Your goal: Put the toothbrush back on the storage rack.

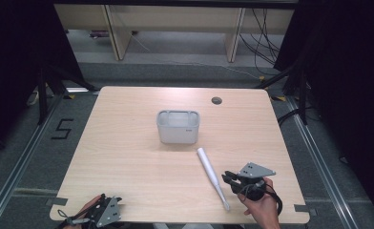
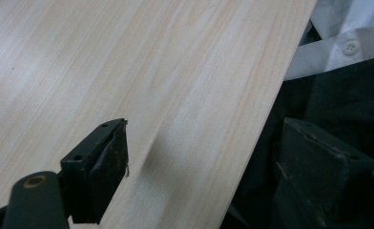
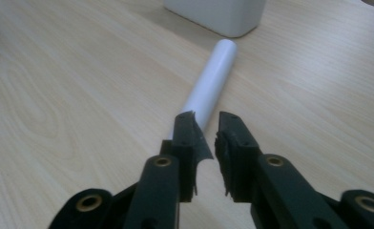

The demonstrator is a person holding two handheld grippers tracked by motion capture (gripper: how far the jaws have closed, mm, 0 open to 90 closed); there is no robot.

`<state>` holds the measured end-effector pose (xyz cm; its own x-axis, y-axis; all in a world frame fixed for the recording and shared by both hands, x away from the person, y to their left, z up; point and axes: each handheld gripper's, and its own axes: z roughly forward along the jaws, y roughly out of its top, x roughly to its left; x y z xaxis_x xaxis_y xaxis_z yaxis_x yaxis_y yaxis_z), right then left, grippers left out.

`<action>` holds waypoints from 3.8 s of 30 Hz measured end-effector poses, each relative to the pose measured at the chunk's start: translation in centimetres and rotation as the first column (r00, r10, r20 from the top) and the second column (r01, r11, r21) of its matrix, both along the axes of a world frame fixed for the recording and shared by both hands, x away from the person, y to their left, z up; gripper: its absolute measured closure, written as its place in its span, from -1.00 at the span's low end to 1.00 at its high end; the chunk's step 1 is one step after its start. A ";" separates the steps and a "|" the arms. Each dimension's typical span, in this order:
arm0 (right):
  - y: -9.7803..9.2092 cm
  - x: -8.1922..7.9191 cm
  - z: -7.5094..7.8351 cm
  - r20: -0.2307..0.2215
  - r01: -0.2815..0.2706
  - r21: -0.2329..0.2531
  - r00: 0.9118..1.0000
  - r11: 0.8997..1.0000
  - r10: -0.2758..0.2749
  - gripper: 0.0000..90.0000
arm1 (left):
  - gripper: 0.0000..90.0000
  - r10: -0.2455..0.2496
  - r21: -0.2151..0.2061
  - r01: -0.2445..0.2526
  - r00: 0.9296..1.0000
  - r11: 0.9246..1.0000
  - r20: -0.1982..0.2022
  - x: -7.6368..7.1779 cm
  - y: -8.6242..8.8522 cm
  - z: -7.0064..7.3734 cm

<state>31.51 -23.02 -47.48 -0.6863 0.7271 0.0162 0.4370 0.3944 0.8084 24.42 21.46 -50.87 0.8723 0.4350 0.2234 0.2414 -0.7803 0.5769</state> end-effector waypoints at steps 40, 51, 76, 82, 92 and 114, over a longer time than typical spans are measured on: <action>3.0 -0.4 -2.6 -0.130 -0.187 -0.165 0.977 0.968 0.167 0.98 | -0.62 -0.003 -0.009 0.003 1.000 1.000 -0.001 -0.1 0.0 -0.1; 2.2 -0.2 -2.6 -0.128 -0.140 -0.187 0.985 0.972 0.118 0.97 | -0.62 -0.005 -0.008 0.005 1.000 1.000 -0.001 0.0 -0.1 0.0; 0.6 2.0 -2.4 -0.071 -0.052 -0.218 0.997 0.975 0.037 0.97 | -0.62 -0.005 -0.006 0.005 1.000 1.000 -0.003 -0.1 -0.1 -0.1; 0.7 2.4 -2.4 -0.064 -0.013 -0.221 0.998 0.975 -0.001 0.97 | -0.62 -0.006 -0.008 0.006 1.000 1.000 -0.003 0.0 -0.1 -0.1; 0.6 3.8 -2.4 -0.025 0.019 -0.237 0.999 0.971 -0.025 0.97 | -0.62 -0.008 -0.008 0.008 1.000 1.000 -0.003 0.0 -0.1 0.0; 2.3 7.0 -2.5 0.035 0.026 -0.267 0.999 0.963 -0.017 0.96 | -0.62 -0.010 -0.008 0.010 1.000 1.000 -0.002 0.0 -0.1 0.0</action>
